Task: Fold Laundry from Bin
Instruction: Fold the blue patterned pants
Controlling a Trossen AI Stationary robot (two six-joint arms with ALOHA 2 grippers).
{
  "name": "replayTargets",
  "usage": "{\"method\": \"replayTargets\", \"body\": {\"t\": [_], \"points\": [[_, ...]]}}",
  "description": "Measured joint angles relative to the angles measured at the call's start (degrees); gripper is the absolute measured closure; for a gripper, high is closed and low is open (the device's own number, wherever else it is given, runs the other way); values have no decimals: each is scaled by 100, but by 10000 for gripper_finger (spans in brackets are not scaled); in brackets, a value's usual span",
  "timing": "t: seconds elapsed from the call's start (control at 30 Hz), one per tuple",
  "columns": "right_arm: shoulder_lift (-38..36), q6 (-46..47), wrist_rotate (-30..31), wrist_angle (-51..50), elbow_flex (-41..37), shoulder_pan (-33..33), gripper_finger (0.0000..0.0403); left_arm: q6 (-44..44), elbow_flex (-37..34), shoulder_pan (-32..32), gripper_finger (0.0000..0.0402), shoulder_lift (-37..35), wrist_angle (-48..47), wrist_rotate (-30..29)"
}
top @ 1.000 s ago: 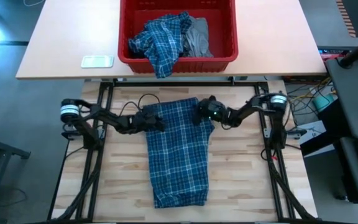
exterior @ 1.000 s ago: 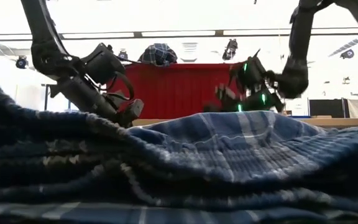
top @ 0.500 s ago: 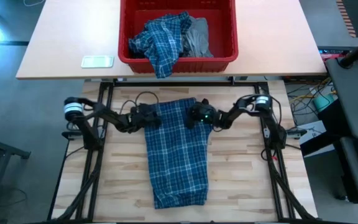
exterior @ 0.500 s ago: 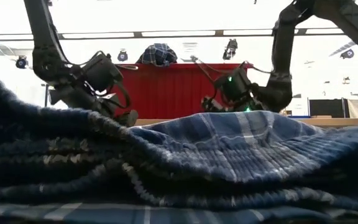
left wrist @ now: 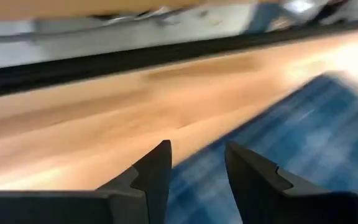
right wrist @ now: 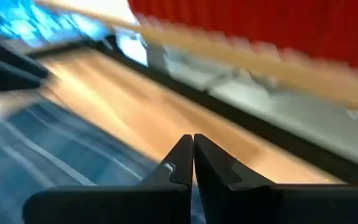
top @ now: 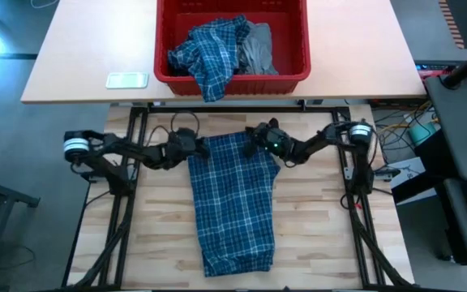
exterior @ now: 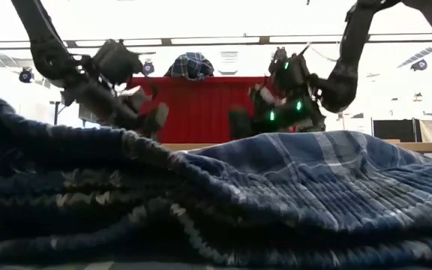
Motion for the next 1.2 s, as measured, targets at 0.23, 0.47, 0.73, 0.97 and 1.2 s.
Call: {"method": "replayTargets", "body": {"t": [0.23, 0.47, 0.73, 0.97, 1.2], "points": [[838, 459, 126, -57, 241, -190, 394, -230, -103, 125, 267, 1103, 157, -209], [36, 815, 784, -1753, 228, -200, 394, -414, -292, 113, 267, 1252, 245, -176], [-1080, 484, 507, -1471, -22, 142, 394, 295, -242, -122, 267, -682, 163, 670], [154, 1474, -159, -1426, 493, 40, 394, 313, -164, -197, 267, -372, 1643, 399], [556, 1957, 8, -3158, 1186, 74, 394, 434, 935, 54, 267, 1289, 2163, 1460]]}}
